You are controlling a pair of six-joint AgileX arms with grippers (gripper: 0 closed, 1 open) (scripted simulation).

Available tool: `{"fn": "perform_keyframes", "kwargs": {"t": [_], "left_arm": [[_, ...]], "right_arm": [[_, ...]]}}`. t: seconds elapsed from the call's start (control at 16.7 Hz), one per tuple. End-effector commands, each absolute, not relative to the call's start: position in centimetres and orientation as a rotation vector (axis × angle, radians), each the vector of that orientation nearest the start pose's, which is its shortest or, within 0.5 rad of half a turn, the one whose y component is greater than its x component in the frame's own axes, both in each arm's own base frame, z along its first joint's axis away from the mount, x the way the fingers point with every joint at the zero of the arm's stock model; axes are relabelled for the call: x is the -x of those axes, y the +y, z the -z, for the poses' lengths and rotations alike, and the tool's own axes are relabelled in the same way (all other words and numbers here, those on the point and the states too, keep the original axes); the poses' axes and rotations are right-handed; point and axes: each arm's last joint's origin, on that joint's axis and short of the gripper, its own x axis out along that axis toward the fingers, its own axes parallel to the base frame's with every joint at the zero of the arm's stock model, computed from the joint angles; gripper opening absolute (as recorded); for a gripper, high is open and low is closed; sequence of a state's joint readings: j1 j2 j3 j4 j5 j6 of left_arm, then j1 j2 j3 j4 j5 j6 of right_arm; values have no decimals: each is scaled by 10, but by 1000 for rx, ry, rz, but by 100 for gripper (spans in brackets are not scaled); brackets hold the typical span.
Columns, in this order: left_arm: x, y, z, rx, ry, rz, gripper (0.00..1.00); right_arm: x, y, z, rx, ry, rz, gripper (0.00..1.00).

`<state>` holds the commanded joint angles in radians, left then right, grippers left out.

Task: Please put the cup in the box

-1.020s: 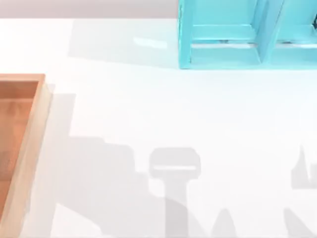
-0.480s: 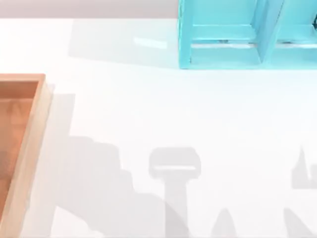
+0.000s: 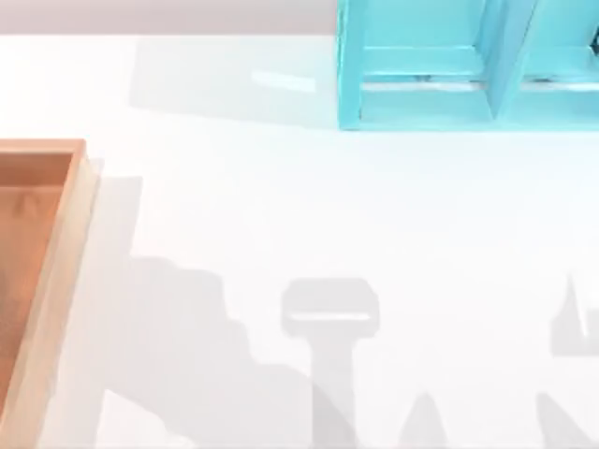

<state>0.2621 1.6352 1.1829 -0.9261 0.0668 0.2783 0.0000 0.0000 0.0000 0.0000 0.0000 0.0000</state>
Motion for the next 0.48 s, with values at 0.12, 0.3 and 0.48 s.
{"fn": "perform_keyframes", "kwargs": {"t": [0.12, 0.3, 0.48], "left_arm": [[-298, 80, -213, -4, 1368, 24, 98], [-298, 80, -213, -4, 1368, 24, 100], [-298, 80, -213, -4, 1368, 24, 100]], "right_arm": [[-106, -1, -160, 0, 0, 0, 100], [-106, -1, -160, 0, 0, 0, 100], [-106, -1, -160, 0, 0, 0, 100]]}}
